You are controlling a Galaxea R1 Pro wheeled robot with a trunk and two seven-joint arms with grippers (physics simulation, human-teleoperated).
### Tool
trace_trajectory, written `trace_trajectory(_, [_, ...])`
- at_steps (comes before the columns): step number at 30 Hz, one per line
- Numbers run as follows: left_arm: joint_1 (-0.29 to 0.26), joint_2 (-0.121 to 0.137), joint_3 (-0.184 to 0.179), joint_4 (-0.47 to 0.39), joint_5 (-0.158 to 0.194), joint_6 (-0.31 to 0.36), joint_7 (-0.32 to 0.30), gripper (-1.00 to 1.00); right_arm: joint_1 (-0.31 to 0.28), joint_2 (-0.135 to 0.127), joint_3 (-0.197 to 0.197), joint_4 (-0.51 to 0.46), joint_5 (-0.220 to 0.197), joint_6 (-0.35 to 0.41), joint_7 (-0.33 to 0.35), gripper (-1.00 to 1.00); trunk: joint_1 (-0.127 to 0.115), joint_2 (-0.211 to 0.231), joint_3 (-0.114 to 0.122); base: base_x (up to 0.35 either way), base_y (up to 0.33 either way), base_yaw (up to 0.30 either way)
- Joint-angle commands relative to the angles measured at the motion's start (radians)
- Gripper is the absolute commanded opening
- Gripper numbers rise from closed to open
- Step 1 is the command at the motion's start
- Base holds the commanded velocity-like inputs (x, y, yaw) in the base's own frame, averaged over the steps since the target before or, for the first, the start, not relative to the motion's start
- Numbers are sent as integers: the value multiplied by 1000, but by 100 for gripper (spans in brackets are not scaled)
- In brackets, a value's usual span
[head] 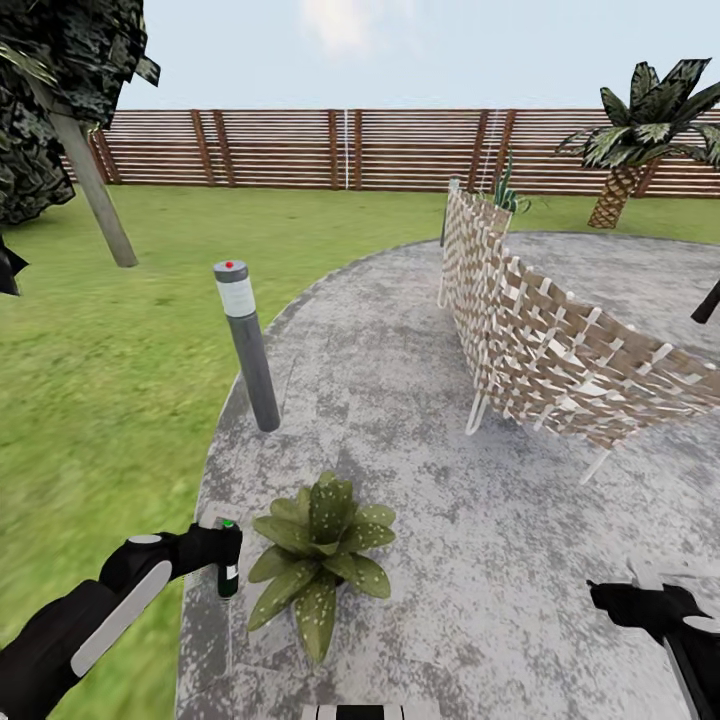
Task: Pick up the pesticide atomizer in the garden and spray insectifuge to fully cover both potted plants in the garden.
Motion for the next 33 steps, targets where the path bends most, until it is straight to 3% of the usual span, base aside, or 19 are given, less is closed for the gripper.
trace_trajectory(1, [-2,-5,4,5,-3,-3,-4,-100,-6,6,5,-1,11,10,15,100,0,0,-1,0,0,0])
trace_trajectory(6, [-2,-33,9,33,-27,-31,-33,-100,-34,34,33,-1,11,38,26,100,0,0,-1,0,0,0])
trace_trajectory(14, [3,-78,4,74,-23,-64,-34,-100,-68,28,38,-1,11,47,20,100,0,0,-1,-3,0,0])
trace_trajectory(20, [36,-44,-26,40,12,-31,-1,-100,-34,58,28,11,12,13,-8,100,0,0,-1,-260,0,0])
trace_trajectory(21, [37,-24,-26,-84,53,67,12,-100,34,59,28,11,13,-37,-9,100,0,0,-1,-337,18,0])
trace_trajectory(25, [44,13,-25,-87,55,74,14,-100,36,60,28,12,15,-40,-10,100,0,0,-1,-298,121,0])
trace_trajectory(30, [47,21,-27,-67,48,86,28,-100,34,61,31,3,12,-39,-9,100,0,0,-1,-28,254,0])
trace_trajectory(33, [47,16,-31,-61,46,82,78,-100,-35,63,58,-5,11,-31,-8,100,0,0,-1,75,163,0])
